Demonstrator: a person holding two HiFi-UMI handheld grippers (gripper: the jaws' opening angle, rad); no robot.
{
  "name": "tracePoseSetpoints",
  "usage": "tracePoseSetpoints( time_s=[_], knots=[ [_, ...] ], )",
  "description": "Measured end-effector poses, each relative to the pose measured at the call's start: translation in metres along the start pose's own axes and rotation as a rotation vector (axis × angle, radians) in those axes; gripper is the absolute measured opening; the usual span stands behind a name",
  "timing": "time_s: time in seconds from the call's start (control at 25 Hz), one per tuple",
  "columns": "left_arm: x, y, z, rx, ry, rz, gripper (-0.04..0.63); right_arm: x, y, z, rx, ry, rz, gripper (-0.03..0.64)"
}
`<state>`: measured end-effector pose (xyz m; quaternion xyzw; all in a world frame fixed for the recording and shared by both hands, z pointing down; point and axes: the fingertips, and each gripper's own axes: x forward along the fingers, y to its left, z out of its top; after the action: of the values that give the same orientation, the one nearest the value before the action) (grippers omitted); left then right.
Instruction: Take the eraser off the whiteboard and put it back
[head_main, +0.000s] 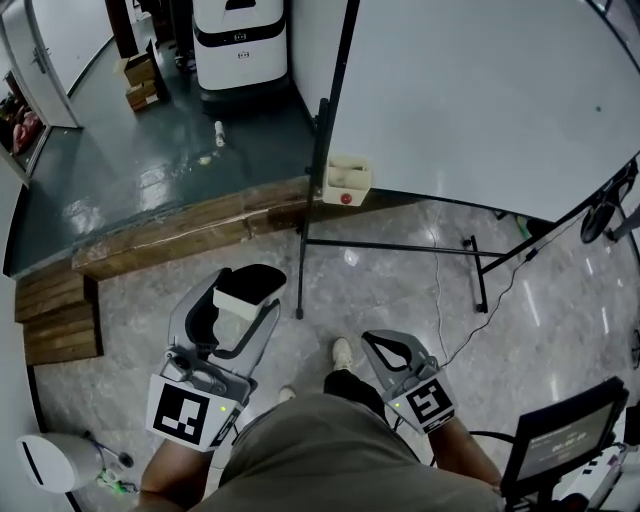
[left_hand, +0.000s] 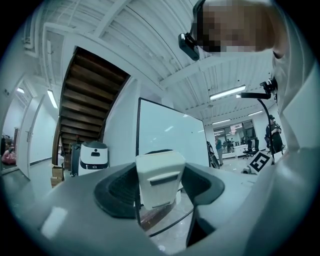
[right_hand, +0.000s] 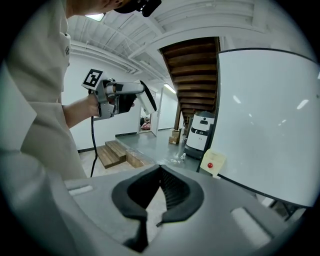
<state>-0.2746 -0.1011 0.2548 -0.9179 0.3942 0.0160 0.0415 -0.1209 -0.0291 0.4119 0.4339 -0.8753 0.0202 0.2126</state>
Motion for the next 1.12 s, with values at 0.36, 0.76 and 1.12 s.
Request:
tracePoseSetpoints(
  time_s=[0.36, 0.76, 1.12],
  knots=[
    [0.117, -0.017, 0.007, 0.005, 0.017, 0.007, 0.272, -0.006, -0.115, -0.012, 0.026, -0.019, -0.02, 0.003],
    [0.245, -0.019, -0.026, -0.006, 0.086, 0.036, 0.272, 0.006, -0.209, -0.036, 0.069, -0.039, -0.007, 0.003],
    [0.334, -0.018, -0.089, 0.001, 0.158, 0.073, 0.272, -0.007, -0.279, -0.063, 0.115, -0.022, -0.045, 0.003]
  ],
)
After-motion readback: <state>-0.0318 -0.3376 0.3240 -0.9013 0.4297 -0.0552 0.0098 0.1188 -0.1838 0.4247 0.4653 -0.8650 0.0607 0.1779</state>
